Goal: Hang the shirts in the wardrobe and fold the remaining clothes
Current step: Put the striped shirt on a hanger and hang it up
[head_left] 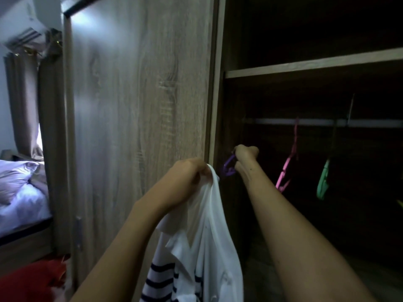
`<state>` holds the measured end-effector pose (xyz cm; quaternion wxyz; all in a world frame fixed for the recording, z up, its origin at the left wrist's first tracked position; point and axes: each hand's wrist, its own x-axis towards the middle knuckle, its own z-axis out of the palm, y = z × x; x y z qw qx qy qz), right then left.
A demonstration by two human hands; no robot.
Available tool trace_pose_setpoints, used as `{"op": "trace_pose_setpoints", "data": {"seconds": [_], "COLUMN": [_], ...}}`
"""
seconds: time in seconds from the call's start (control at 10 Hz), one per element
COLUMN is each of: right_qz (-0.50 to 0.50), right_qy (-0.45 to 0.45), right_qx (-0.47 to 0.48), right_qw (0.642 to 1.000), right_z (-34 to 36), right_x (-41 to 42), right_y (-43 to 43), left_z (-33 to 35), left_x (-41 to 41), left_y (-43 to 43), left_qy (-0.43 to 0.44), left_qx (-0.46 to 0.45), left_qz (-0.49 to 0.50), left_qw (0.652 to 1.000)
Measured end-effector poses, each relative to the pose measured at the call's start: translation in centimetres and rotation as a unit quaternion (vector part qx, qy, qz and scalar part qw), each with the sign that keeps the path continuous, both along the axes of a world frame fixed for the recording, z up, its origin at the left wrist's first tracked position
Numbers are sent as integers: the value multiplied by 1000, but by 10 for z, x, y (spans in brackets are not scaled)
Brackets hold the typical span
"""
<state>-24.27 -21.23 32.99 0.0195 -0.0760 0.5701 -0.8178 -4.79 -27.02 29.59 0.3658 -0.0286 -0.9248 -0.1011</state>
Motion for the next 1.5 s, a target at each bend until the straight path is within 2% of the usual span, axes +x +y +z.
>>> {"op": "trace_pose_setpoints", "data": {"seconds": [0.2, 0.3, 0.4, 0.6, 0.7, 0.9, 1.0, 1.1, 1.2, 1.3, 1.4, 1.5], "right_qz": [40, 46, 69, 167, 171, 51, 12, 10, 10, -8, -1, 48], "right_qy": [3, 22, 66, 142, 180, 286, 298, 296, 317, 312, 261, 210], "right_qx": [-126, -112, -40, -66, -47, 101, 209, 263, 265, 190, 104, 15], "right_qw": [991, 992, 995, 974, 968, 952, 931, 918, 911, 931, 960, 976], "right_z": [5, 4, -10, -50, -67, -113, -134, -145, -157, -162, -160, -158], "right_x": [-3, 10, 45, 108, 127, 151, 151, 153, 164, 168, 169, 171], "right_y": [-1, 10, 39, 99, 113, 136, 158, 172, 184, 191, 197, 198], "left_z": [0, 1, -3, -13, -21, -74, -110, -132, -148, -147, -145, -140], "left_x": [-8, -11, -9, 3, -1, -4, -1, -13, 0, 0, 10, 12], "left_y": [-10, -11, -11, -9, -4, 4, 5, 13, 26, 37, 46, 55], "left_qy": [16, 14, 19, 35, 20, -9, 9, 50, 49, 11, -1, -29], "left_qx": [-8, -3, -2, 8, 20, 42, 76, 85, 151, 105, 57, 71], "left_qz": [-7, -6, -17, -17, 12, -1, -16, -75, -259, -159, -64, -68], "left_qw": [1000, 1000, 1000, 999, 1000, 999, 997, 992, 953, 982, 996, 995]}}
